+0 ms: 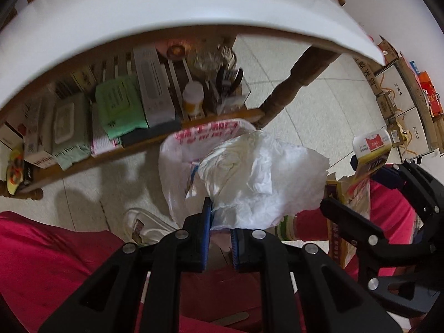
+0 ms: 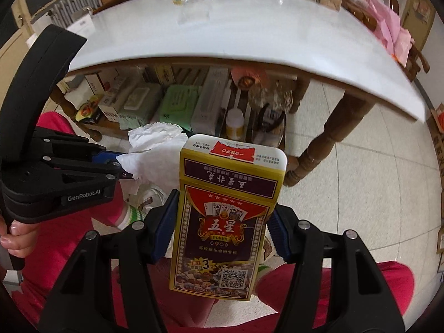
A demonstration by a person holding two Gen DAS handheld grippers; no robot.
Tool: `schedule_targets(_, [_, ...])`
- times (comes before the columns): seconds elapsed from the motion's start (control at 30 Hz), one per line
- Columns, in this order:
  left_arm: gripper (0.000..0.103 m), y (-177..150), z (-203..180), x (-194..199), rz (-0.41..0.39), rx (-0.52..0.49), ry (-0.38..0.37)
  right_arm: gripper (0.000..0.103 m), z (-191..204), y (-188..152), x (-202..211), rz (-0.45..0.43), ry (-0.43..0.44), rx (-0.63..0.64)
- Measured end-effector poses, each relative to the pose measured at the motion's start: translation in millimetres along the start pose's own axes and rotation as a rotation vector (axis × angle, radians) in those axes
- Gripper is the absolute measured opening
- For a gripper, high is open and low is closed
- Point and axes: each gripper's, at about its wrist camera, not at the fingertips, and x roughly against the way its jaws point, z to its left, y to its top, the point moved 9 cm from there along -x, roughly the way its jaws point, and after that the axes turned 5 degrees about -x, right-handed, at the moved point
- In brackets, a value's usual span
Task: Collect trash
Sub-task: 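Carry the card box and tissue with both tools over the white bag bin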
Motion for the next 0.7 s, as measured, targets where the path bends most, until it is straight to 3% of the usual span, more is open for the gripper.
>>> schedule_targets(0.7, [0.013,-1.8,34.3,-134.7,0.266,0.173,-0.03,0.059,-24.7,-37.6,-127.3,0.221,0.008,-0.16])
